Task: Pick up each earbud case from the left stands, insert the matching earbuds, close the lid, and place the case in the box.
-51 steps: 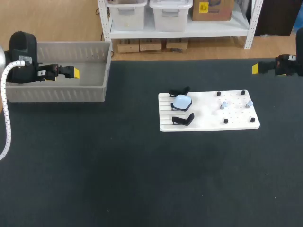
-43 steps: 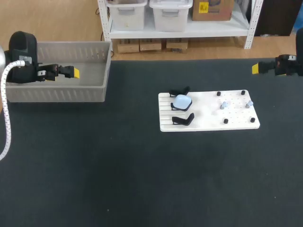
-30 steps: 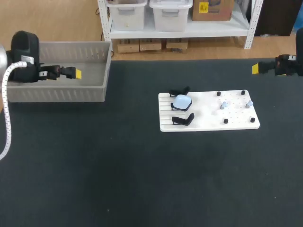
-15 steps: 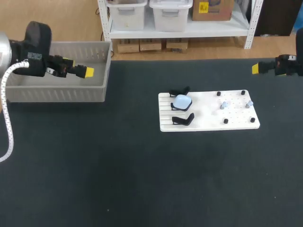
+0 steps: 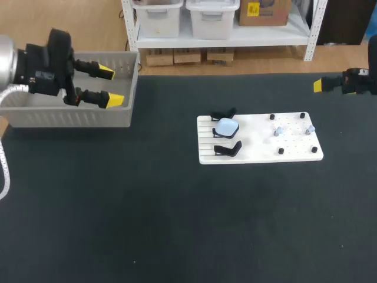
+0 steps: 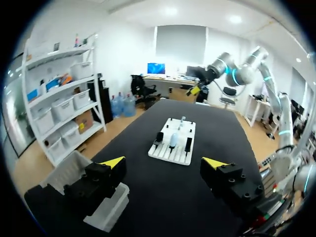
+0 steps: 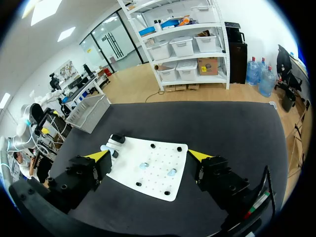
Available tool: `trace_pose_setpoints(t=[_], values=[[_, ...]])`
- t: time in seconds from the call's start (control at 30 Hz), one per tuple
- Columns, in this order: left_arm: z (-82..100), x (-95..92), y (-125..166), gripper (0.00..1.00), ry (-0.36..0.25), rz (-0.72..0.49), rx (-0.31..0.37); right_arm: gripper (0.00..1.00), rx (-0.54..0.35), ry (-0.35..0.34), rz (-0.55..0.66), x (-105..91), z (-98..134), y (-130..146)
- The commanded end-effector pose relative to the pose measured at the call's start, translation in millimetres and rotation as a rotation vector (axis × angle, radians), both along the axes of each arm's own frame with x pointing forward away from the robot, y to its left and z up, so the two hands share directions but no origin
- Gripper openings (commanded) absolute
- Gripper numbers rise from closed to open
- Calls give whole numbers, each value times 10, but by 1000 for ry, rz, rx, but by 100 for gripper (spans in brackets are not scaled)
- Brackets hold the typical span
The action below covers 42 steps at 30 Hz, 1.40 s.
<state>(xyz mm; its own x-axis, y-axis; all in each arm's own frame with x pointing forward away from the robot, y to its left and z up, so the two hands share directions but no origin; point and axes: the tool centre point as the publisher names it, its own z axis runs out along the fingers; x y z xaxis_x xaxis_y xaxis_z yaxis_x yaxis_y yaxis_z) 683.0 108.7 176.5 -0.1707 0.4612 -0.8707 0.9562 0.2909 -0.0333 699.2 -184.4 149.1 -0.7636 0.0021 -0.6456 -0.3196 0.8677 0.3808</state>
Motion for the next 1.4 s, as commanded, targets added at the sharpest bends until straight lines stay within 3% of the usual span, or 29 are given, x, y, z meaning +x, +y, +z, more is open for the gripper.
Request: trace_pose_setpoints(t=[0.03,0.67,0.93,1.2,1.4], values=[[-118,88,-52,100,14,-288,-35,100,-1,1,0,-2,4,1],[-122,124,-69,100,26,-253,-28,100,-1,1,0,-2,4,1],[-531,110,-253,100,84,-191,-34,100,-1,1,0,-2,4,1],[-740,180,-532,100,45,-235,-10,100,-1,1,0,-2,4,1],[-836,273,-738,100,35,-293,-31,100,-1,1,0,-2,4,1]])
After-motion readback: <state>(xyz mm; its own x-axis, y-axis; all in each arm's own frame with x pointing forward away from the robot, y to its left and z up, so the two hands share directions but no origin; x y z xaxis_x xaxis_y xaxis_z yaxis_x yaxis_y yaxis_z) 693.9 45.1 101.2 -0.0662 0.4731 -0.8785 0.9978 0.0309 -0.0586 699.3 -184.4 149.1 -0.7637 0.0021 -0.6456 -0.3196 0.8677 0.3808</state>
